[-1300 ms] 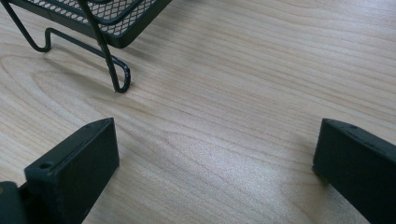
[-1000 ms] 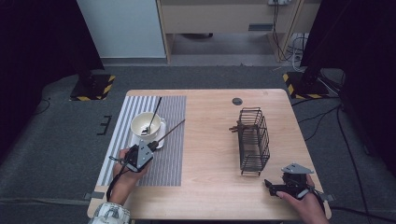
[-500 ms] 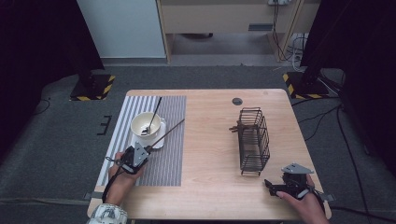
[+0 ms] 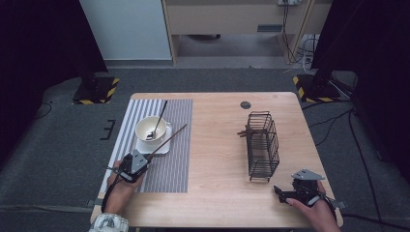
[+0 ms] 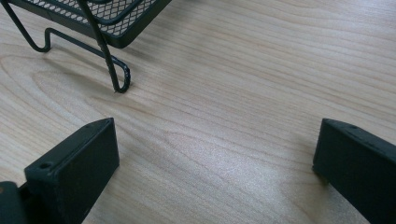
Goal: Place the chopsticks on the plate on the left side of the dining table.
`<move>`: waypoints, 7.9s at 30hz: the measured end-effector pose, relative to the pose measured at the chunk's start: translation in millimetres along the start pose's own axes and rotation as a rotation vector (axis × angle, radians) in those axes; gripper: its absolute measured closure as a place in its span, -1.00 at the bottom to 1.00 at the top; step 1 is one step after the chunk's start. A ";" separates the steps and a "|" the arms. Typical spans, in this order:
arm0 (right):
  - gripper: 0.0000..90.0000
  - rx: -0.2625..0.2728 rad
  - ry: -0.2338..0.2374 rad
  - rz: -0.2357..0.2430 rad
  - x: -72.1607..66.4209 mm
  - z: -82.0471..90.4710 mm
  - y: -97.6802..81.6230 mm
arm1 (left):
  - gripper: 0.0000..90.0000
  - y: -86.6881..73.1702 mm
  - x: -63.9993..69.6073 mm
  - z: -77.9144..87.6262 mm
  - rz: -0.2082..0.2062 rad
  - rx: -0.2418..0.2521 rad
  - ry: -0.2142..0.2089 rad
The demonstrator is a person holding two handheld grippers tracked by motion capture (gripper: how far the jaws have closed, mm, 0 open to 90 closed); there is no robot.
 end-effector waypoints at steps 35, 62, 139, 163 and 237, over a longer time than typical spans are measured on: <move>-0.99 0.000 -0.001 -0.001 -0.1 0.1 0.0 | 0.81 -33.7 -14.3 2.2 0.132 -0.072 -0.050; -1.00 0.000 -0.001 0.000 -0.1 0.2 -0.2 | 0.19 -3.8 -12.7 12.5 0.136 0.028 -0.025; -1.00 0.001 0.001 0.002 0.0 0.4 -0.5 | 0.56 227.8 132.1 -41.3 0.011 0.290 -0.375; -1.00 0.001 0.002 0.002 -0.1 0.4 -0.5 | 0.76 257.7 136.5 -41.1 0.012 0.347 -0.414; -1.00 0.002 0.003 0.002 -0.1 0.3 -0.4 | 0.66 317.0 129.0 -49.3 -0.047 0.244 -0.371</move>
Point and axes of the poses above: each handheld gripper's, and its own axes: z roughly backward along the jaws, y roughly out of its top, x roughly to its right, the point moved 5 cm from there along -z, roughly forward along the jaws, and after that the axes turned 2 degrees about x, right-handed, at the moved point
